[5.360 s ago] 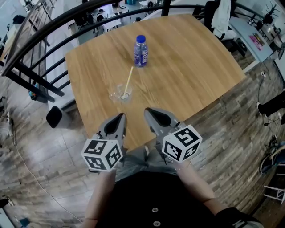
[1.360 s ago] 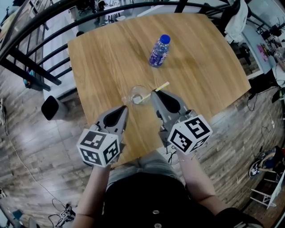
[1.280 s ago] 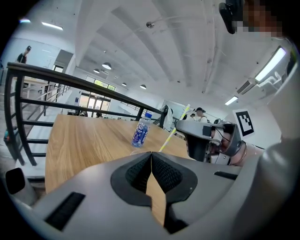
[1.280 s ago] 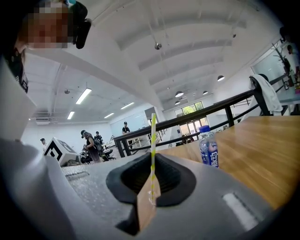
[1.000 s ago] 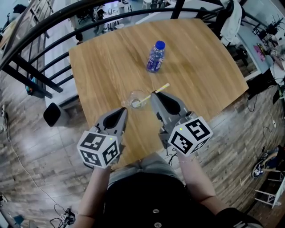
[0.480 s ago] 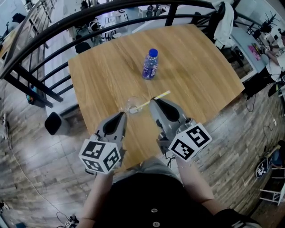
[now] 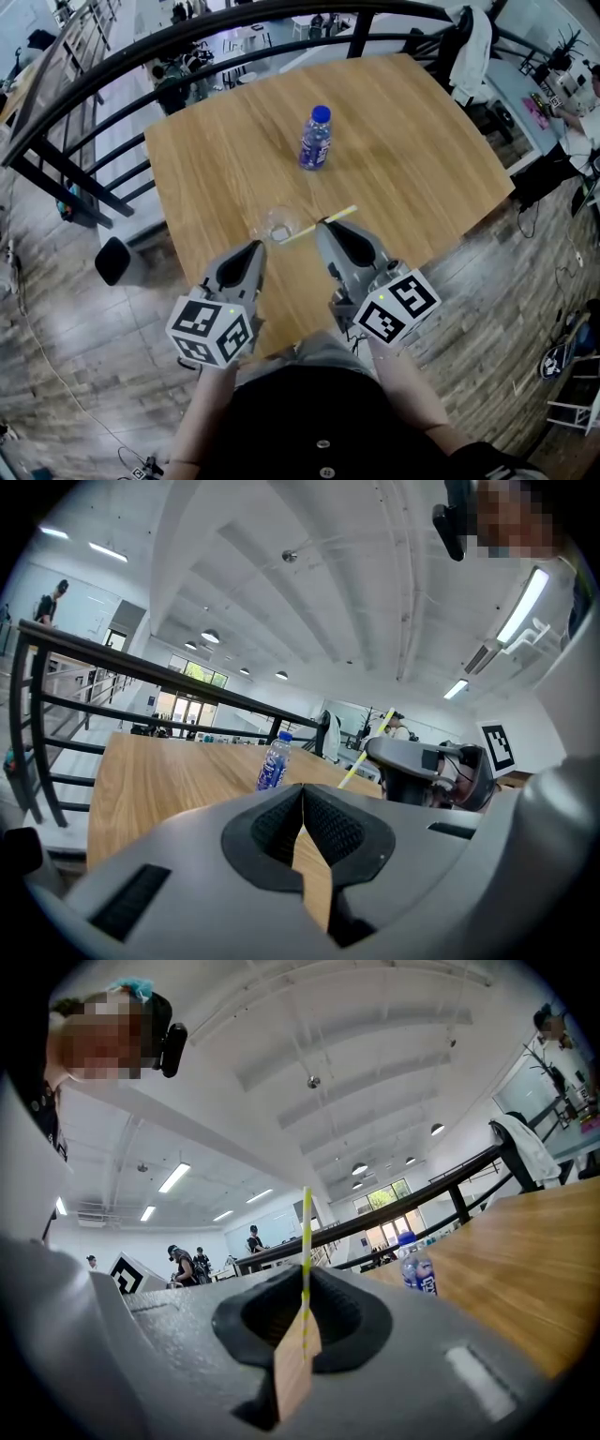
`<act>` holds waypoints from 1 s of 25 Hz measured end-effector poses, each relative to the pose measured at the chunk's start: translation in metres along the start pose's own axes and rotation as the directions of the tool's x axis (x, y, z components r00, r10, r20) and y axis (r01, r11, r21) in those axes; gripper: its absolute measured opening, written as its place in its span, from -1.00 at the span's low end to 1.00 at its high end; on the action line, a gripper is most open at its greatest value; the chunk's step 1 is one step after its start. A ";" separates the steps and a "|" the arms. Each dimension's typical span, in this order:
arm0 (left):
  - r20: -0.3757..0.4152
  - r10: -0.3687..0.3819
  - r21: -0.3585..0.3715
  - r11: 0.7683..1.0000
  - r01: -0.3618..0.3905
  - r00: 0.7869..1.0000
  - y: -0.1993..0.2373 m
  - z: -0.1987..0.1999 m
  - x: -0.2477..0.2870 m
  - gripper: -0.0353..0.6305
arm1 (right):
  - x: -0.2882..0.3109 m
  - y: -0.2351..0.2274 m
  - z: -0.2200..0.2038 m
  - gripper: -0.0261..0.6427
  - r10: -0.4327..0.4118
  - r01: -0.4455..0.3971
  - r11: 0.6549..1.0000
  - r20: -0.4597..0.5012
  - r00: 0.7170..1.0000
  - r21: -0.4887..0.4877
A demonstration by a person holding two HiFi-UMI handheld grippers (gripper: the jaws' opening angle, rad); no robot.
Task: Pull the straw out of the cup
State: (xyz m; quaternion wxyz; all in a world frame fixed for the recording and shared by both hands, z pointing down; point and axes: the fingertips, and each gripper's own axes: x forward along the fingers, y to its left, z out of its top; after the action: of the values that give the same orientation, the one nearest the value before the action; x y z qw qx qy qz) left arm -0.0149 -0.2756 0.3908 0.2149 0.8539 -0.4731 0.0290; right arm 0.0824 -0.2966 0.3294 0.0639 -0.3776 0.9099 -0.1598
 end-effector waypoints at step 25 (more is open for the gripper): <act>-0.038 -0.035 -0.081 0.996 0.031 0.999 -0.004 -0.014 0.003 -0.84 | -0.002 -0.008 -0.005 -0.85 -0.012 0.012 1.000 -0.017 1.000 0.001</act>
State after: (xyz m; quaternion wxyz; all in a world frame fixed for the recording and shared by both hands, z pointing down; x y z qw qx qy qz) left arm -0.0076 -0.2704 0.4023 0.2588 0.8515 -0.4554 0.0233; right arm 0.0879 -0.2988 0.3370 0.0552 -0.3815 0.9080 -0.1638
